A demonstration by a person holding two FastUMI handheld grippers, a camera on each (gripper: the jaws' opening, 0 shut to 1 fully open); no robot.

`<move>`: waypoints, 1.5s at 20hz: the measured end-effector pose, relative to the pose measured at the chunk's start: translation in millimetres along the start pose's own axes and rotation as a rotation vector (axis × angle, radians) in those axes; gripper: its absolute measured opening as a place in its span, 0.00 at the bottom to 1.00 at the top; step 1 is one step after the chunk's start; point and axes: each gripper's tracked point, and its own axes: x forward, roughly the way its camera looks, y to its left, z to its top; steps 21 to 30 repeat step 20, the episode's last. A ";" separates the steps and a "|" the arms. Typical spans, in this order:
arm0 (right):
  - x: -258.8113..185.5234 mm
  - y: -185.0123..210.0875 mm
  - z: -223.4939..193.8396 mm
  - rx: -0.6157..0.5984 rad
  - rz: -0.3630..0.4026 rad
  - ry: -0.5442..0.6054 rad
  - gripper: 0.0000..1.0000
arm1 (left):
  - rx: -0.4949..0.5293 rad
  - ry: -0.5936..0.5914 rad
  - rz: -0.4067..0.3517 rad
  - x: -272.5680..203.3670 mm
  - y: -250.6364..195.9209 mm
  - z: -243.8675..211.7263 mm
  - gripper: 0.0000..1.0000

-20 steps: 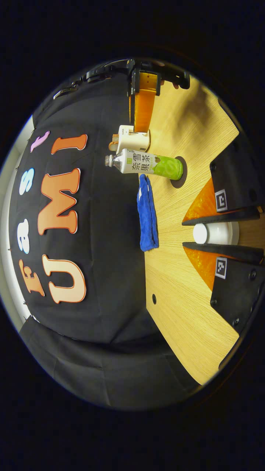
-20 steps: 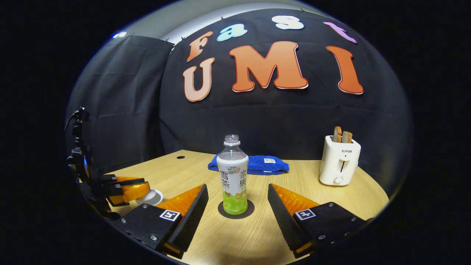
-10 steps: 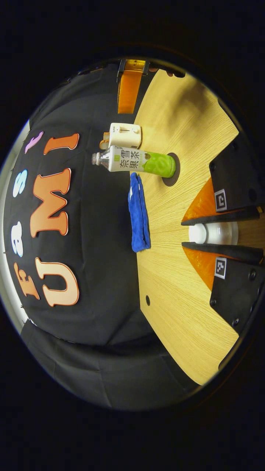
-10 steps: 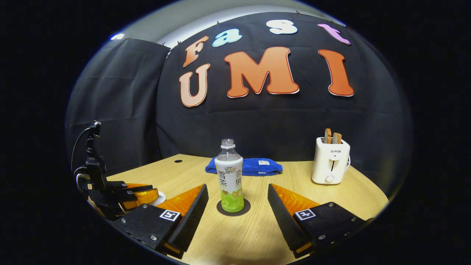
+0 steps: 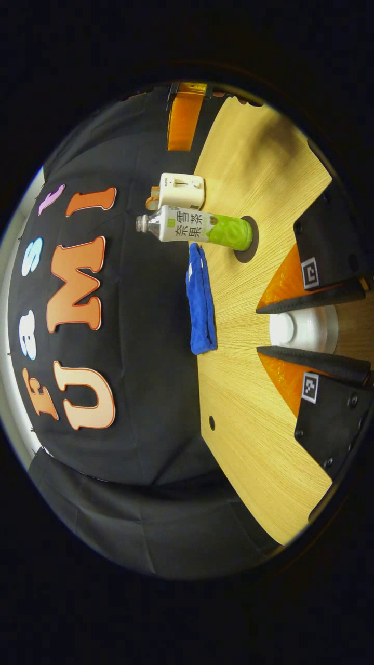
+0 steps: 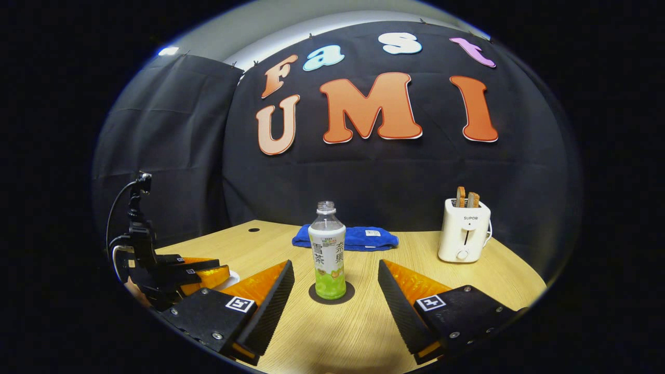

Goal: Open the teacup lid with one hand, grasp the water bottle and pour water into the teacup with the other hand; after pouring, place the water bottle on the coaster and then close the teacup lid.

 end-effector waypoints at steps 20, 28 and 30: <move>-48.6 -5.3 65.8 0.004 -0.078 -0.174 0.97 | -0.038 -0.340 -0.011 -68.9 -14.3 148.4 0.94; -48.6 -5.3 65.8 0.004 -0.078 -0.174 0.97 | -0.038 -0.340 -0.011 -68.9 -14.3 148.4 0.94; -48.6 -5.3 65.8 0.004 -0.078 -0.174 0.97 | -0.038 -0.340 -0.011 -68.9 -14.3 148.4 0.94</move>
